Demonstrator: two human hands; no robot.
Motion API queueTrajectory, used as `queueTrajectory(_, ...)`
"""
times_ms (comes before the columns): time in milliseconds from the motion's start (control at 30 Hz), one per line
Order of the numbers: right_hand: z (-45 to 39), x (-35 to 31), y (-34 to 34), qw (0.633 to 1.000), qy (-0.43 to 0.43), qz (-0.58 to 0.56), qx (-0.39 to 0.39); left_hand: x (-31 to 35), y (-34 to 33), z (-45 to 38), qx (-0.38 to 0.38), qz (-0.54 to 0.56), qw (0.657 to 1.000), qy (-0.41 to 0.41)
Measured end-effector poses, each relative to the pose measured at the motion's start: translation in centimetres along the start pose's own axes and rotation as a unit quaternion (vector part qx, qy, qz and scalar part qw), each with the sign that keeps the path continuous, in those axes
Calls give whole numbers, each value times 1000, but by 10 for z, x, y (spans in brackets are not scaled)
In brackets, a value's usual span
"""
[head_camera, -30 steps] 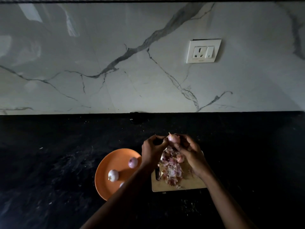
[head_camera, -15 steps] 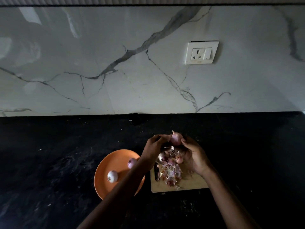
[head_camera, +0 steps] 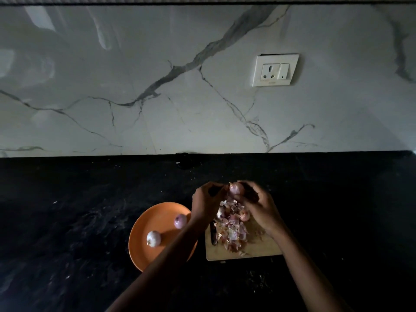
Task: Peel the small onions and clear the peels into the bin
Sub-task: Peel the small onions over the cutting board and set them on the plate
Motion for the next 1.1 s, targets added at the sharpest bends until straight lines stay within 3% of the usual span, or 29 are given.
queueTrajectory(133, 2, -7, -6, 999, -4, -53, -8, -3, 2, 6, 35, 111, 993, 25)
queueTrajectory(233, 3, -3, 0, 986, -32, -160, 17, -13, 8, 7, 57, 150, 985, 59)
queueTrajectory(400, 3, -3, 11, 976, -44, -212, 18, -23, 16, 4, 18, 6, 999, 50)
queueTrajectory(500, 6, 0, 9, 983, -43, -181, 4, -26, 1, 5, -55, -104, 992, 49)
queueTrajectory(600, 7, 8, 9, 989, -40, -145, 7, -23, -8, 7, -79, -132, 987, 48)
queueTrajectory(667, 7, 5, 10, 991, -30, -131, 7, -16, -11, 8, -76, -100, 991, 39)
queueTrajectory(833, 7, -9, 11, 999, 7, -48, -2, -8, -28, 12, -86, 161, 976, 117)
queueTrajectory(1100, 1, -8, 12, 1000, 25, 14, -8, -4, -24, 8, -80, 203, 968, 123)
Point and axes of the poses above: each hand's wrist, its own z-axis away from the middle knuckle, its own y-axis out of the back of the hand, x = y × z, the point moved 10 cm from there along -z, towards the middle knuckle, and after that the axes turned 10 degrees about z, right-handed, at the moved point
